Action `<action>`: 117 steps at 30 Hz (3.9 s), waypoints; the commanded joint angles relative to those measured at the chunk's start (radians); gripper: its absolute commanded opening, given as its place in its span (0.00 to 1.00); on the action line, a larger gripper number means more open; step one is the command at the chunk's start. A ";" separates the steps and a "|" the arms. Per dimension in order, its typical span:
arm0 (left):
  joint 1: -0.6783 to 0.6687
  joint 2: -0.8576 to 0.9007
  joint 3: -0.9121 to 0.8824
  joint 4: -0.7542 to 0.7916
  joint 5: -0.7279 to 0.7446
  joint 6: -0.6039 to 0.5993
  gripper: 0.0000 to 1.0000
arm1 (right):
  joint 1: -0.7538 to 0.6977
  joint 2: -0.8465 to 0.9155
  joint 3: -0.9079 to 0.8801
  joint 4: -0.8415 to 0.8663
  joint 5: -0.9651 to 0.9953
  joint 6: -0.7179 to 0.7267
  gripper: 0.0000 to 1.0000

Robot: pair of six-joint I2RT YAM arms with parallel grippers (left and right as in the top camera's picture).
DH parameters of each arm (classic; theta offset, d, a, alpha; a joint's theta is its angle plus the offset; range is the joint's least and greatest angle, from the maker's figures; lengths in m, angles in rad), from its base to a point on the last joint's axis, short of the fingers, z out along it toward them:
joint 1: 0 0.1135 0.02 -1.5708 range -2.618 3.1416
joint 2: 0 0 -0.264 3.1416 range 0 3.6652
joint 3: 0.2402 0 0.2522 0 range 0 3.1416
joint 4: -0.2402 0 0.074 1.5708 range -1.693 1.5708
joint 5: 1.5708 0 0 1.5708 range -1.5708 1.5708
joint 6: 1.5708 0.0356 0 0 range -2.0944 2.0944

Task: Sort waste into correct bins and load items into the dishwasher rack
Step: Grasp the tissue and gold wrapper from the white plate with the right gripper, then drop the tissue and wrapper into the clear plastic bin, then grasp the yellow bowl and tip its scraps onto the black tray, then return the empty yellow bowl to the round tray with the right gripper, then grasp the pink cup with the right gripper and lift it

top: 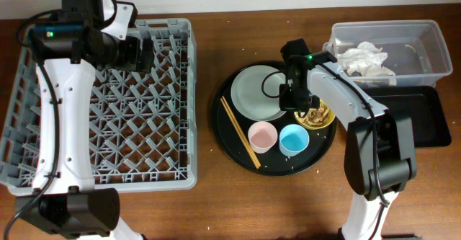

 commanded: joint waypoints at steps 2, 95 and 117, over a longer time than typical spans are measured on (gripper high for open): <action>0.002 0.008 0.017 -0.002 -0.004 0.002 0.99 | 0.003 -0.037 0.120 -0.093 0.010 -0.064 0.04; 0.002 0.008 0.017 -0.002 -0.004 0.002 0.99 | -0.109 -0.269 -0.250 0.152 -0.183 -0.156 0.37; -0.143 0.094 0.009 0.005 0.223 -0.005 0.97 | -0.105 -0.304 0.112 -0.084 -0.436 -0.163 1.00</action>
